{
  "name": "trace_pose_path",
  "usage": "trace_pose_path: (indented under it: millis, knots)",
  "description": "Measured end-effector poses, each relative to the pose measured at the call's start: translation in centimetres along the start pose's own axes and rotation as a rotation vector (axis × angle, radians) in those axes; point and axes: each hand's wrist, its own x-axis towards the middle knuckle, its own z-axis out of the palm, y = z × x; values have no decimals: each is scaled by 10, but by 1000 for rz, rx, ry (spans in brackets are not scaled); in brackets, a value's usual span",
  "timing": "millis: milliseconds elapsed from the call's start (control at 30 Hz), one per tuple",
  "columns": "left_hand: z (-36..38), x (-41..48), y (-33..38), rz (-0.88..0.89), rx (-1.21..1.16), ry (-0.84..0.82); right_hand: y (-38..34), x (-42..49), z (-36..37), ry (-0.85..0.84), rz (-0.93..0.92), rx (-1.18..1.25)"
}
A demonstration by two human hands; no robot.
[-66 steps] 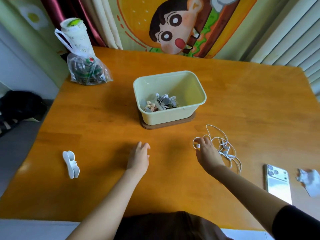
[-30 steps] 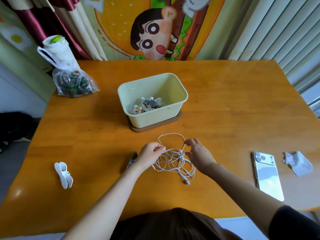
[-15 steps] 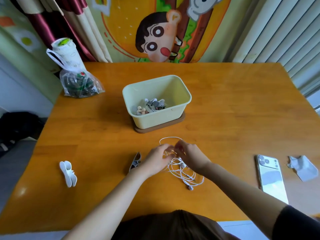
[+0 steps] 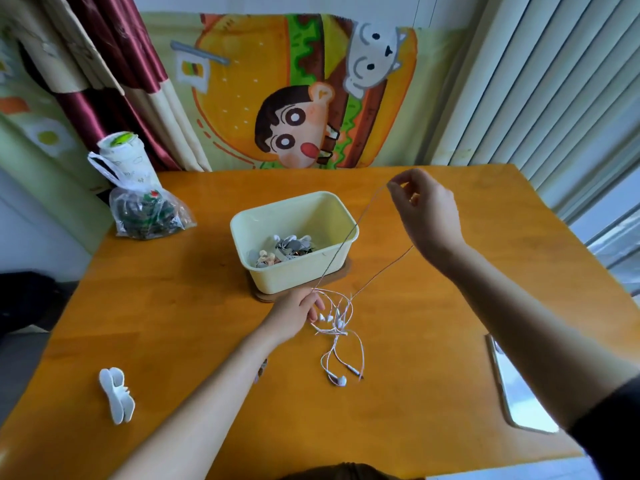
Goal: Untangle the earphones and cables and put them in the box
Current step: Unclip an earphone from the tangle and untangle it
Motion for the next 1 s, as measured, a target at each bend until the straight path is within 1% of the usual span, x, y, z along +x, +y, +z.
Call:
trace_pose_path:
  millis: [67,100,133,200,267,333,400,467,533,600,667,700,833,867,900,967,1000]
  knots:
    - [-9,1,11,41,-56,72,-2,5,-6,63,-3,5]
    - [-14,1,20,72,-93,122,-1,5,-6,47,8,-21]
    - [-19,-1,31,109,-135,169,2,3,-5,-13,27,-76]
    - [-28,-2,55,200,-165,251,11,-6,4,-225,70,-180]
    - [-37,-5,80,290,-157,283,18,-17,15,-408,90,-184]
    - [-44,-6,103,343,-208,290,15,-30,26,-544,53,-129]
    - [-49,-6,120,366,-259,277,2,-47,37,-676,24,-1]
    - [-50,-7,131,392,-265,242,-14,-64,47,-765,11,131]
    - [-49,-9,135,402,-227,224,-27,-75,55,-760,-10,212]
    - [-48,-11,132,379,-200,248,-37,-78,57,-711,-30,261]
    - [-49,-11,126,333,-241,259,-42,-75,53,-671,-32,283]
    - [-48,-12,123,307,-283,239,-42,-72,51,-656,-26,287]
    - [-33,-16,103,139,-595,24,-38,-55,40,-535,28,247]
    - [-28,-18,97,132,-633,-17,-35,-49,37,-493,51,216]
    - [-24,-20,90,156,-607,-42,-32,-43,34,-452,71,191]
    - [-18,-20,77,210,-460,-64,-23,-31,27,-398,125,181]
    - [-16,-20,71,209,-390,-67,-18,-26,23,-381,156,178]
